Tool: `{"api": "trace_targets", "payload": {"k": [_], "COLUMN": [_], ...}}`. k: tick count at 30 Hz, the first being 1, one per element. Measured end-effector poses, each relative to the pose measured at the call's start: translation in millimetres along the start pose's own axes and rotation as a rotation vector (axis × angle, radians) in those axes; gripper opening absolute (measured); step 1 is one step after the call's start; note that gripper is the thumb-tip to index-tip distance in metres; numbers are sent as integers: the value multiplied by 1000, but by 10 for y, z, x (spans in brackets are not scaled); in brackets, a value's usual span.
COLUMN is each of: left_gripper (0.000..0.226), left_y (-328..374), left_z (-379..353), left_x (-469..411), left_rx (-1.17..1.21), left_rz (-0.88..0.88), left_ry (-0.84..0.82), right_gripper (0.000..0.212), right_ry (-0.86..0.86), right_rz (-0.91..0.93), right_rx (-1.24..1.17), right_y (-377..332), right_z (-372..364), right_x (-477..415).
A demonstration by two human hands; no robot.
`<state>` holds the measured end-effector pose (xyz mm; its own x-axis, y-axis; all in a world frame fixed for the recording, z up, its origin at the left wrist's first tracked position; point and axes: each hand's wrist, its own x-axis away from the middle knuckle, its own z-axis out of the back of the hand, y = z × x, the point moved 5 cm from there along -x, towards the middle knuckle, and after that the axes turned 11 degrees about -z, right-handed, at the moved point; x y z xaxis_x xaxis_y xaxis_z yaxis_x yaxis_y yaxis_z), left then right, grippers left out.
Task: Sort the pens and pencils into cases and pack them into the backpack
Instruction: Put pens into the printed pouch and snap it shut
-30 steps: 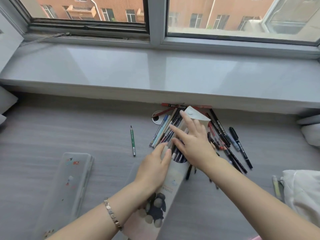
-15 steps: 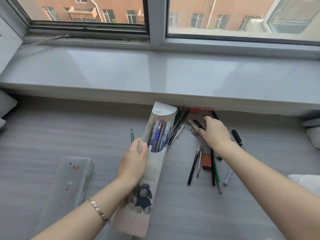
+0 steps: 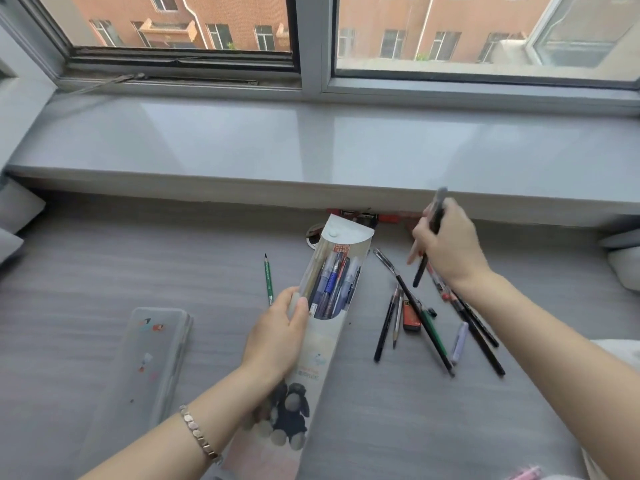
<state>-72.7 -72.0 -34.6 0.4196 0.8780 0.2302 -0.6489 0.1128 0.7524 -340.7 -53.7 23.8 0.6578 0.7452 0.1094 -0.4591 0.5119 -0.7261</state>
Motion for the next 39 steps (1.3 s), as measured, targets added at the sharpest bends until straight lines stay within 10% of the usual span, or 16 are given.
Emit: {"api": "trace_targets", "payload": {"k": [6, 14, 19, 23, 31, 34, 39], "left_gripper": [38, 38, 35, 36, 38, 39, 37], "left_y": [132, 296, 316, 335, 332, 318, 312], "left_z": [-130, -177, -210, -240, -317, -336, -301], "left_x": [80, 183, 217, 209, 204, 95, -116], "left_rx": [20, -21, -31, 11, 91, 67, 30], "left_rz": [-56, -149, -165, -156, -123, -98, -39], "left_ry": [-91, -110, -107, -96, -98, -97, -49], "right_gripper": [10, 47, 8, 20, 42, 38, 21], "right_ry": [-174, -640, -363, -101, -203, -259, 101], "right_rz": [163, -152, -172, 73, 410, 480, 47], "right_rx": [-405, -495, -498, -208, 409, 259, 146], "right_y": [-463, -184, -33, -54, -27, -49, 315], "right_z": [294, -176, -117, -97, -356, -295, 17], "right_x": [457, 842, 747, 809, 868, 762, 46]}}
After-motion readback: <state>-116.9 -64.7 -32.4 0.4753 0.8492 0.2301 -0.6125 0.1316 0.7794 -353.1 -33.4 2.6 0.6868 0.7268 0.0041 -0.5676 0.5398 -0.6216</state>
